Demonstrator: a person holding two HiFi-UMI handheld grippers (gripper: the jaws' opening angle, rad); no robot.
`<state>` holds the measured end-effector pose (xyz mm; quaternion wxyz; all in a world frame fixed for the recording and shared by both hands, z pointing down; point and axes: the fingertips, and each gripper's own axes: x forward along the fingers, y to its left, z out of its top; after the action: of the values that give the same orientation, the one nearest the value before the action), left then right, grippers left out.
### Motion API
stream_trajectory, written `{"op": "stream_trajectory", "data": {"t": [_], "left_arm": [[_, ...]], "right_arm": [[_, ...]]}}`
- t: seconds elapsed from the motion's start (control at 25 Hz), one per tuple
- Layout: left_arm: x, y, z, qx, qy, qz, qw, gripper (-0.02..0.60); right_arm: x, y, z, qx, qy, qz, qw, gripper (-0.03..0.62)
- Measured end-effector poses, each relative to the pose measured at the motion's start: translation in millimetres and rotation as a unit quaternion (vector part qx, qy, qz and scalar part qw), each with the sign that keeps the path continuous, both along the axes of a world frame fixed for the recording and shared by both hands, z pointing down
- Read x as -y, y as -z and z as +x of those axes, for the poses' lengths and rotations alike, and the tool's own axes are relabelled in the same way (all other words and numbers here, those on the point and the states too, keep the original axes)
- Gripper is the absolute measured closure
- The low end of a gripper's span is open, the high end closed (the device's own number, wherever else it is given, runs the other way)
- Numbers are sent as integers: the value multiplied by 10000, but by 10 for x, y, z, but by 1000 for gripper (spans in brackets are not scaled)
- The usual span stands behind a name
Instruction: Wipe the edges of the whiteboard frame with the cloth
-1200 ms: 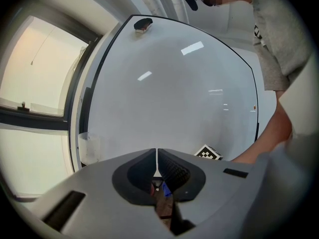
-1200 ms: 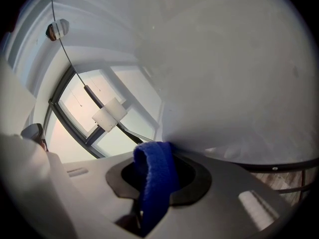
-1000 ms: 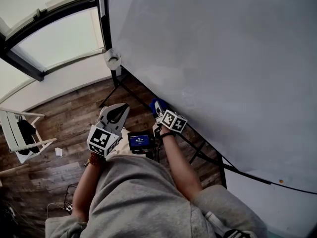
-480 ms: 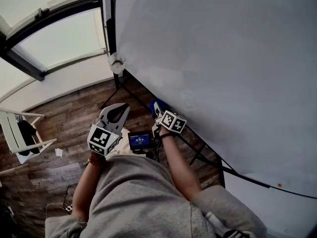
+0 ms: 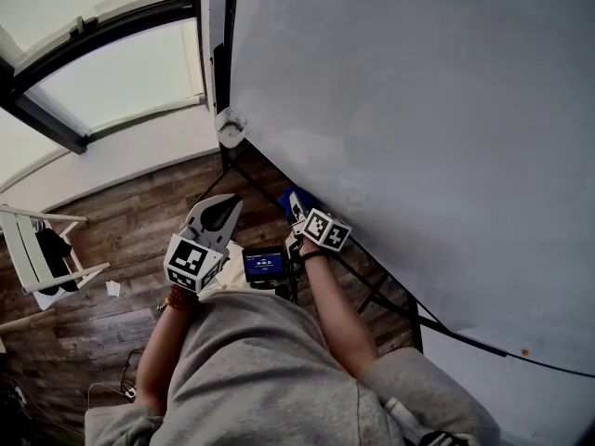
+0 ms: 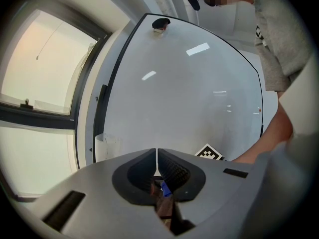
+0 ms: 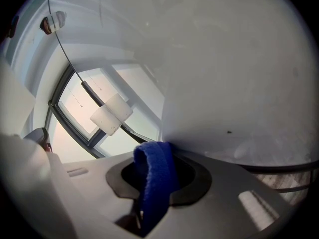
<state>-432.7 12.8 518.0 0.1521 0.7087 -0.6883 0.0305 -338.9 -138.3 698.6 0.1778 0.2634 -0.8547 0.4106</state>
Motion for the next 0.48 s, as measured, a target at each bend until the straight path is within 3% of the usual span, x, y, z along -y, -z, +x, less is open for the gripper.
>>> {"op": "stream_trajectory", "data": {"t": [0.48], "left_arm": [[-93,-27,-216,-41,-107,-20,9999,563]], "right_arm": [[-20,3,-299,-18,-104,5,9999,493]]}}
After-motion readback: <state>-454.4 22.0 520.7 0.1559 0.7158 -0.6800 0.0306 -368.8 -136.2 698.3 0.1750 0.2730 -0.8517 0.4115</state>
